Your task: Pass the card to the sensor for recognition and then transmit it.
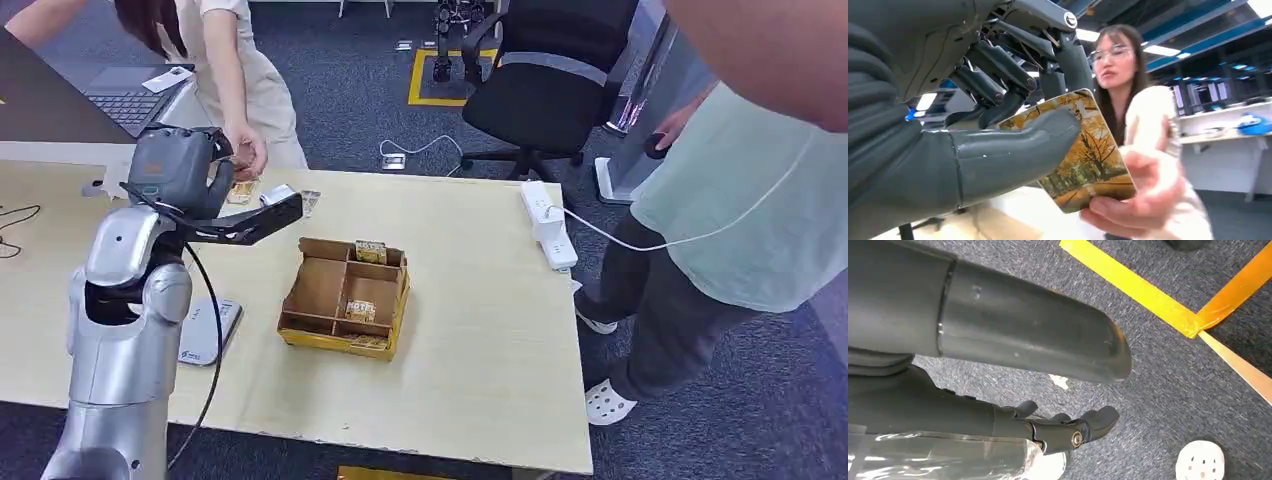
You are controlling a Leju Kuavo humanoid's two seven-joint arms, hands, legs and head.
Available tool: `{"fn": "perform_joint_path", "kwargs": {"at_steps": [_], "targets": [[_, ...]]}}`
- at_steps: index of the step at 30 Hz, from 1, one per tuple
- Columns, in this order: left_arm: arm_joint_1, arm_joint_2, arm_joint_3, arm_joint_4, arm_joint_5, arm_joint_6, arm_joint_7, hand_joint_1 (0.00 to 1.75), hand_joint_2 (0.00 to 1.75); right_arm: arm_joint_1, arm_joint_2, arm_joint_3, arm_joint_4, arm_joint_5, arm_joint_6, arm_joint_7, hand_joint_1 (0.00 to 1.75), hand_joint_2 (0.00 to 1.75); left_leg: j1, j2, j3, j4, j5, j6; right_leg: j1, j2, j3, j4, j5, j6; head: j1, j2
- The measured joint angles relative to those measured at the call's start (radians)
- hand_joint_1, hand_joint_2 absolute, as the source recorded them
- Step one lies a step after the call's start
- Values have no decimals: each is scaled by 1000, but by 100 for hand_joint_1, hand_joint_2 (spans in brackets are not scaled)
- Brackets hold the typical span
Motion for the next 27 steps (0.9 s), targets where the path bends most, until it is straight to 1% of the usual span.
{"fn": "perform_joint_path", "kwargs": {"at_steps": [9,14,15,16,20,27], "targets": [[-2,-5,5,8,-11,0,0,175,175,-1,0,-1,4,0,-2,-3,0,0,0,0,-1,0,0,0,0,0,0,0,0,0,0,0],[-2,-9,22,17,-26,3,-2,175,175,-1,0,-2,5,0,-3,-5,0,0,0,0,0,0,0,0,0,0,0,0,0,0,0,0],[-2,-10,24,20,-28,3,-3,28,175,-1,0,-2,5,0,-3,-5,0,0,0,0,-1,0,0,0,0,0,0,0,0,0,0,0],[-2,-10,25,22,-29,3,-3,0,175,-1,0,-2,5,0,-3,-5,0,0,0,0,-1,0,0,0,0,0,0,0,0,0,0,0],[-2,-12,29,26,-48,22,-3,0,175,-1,0,-2,5,0,-2,-2,0,0,0,0,0,0,0,0,0,0,0,0,0,0,0,0],[-1,-16,46,26,-69,26,-3,0,175,-1,0,-2,5,-3,-2,4,0,0,0,0,0,0,0,0,0,0,0,0,0,0,0,0]]}}
